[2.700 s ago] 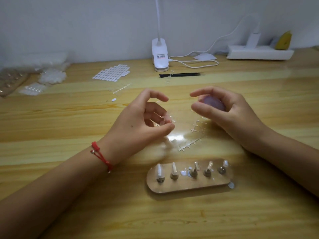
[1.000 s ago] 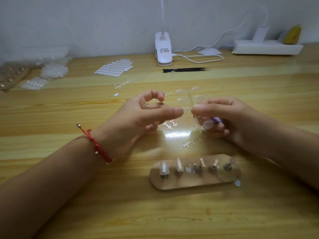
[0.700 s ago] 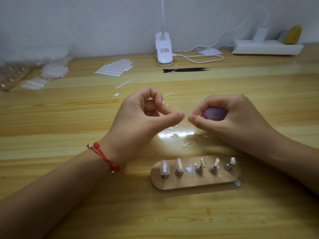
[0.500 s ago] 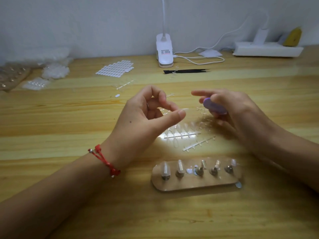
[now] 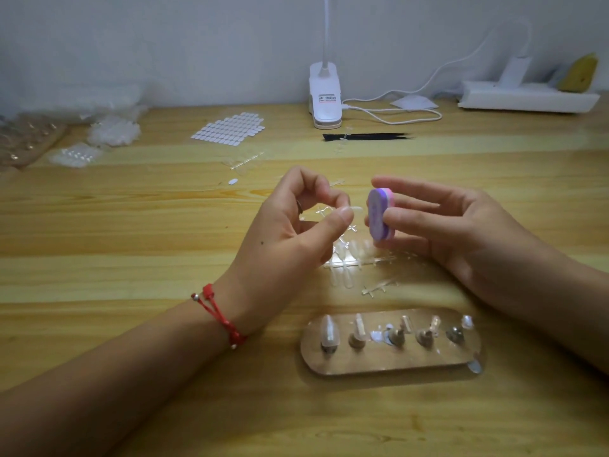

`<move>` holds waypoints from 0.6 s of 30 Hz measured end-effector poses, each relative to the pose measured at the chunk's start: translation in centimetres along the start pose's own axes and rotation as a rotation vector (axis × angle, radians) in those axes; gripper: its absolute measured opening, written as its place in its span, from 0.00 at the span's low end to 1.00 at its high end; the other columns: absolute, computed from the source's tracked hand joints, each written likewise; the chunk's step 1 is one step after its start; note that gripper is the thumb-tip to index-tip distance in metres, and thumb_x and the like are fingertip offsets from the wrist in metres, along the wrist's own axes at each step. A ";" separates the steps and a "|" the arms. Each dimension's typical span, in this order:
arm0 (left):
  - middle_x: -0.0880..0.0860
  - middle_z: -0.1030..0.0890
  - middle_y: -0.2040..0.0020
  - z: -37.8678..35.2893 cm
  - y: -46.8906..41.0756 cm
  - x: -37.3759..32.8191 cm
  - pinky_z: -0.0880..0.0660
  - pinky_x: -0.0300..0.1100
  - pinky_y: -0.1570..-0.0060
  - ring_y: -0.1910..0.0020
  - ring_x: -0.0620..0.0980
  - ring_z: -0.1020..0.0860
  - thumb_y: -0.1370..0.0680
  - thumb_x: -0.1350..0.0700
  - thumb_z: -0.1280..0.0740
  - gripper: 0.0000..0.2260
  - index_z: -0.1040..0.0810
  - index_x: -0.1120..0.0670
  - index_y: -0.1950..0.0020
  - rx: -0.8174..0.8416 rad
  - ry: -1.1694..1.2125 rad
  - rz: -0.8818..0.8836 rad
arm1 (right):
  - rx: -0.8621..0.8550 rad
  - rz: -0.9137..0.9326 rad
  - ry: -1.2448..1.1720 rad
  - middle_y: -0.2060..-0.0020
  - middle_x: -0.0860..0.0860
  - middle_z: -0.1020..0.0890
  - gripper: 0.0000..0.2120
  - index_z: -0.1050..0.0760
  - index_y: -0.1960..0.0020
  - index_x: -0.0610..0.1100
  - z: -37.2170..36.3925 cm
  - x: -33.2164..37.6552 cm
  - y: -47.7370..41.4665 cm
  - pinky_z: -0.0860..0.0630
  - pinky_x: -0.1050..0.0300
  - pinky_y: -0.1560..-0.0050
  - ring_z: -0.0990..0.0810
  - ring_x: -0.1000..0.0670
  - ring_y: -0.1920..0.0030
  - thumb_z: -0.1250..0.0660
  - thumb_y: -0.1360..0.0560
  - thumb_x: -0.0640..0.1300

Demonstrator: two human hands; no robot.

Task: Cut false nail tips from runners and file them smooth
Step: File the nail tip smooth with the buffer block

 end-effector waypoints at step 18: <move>0.50 0.24 0.59 -0.1 0.0 0.3 0.38 0.32 0.79 0.82 0.42 0.38 0.23 0.66 0.35 0.14 0.39 0.54 0.60 0.034 -0.066 0.051 | 0.054 0.004 0.079 0.54 0.47 0.14 0.19 0.15 0.49 0.51 -0.2 -0.7 0.0 0.20 0.62 0.58 0.15 0.51 0.58 0.24 0.40 0.47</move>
Point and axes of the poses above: each hand's wrist, its own y-axis away from the middle knuckle, its own z-axis out of the back of the hand, x = y × z, the point moved 1 cm from there along -y, towards the middle knuckle
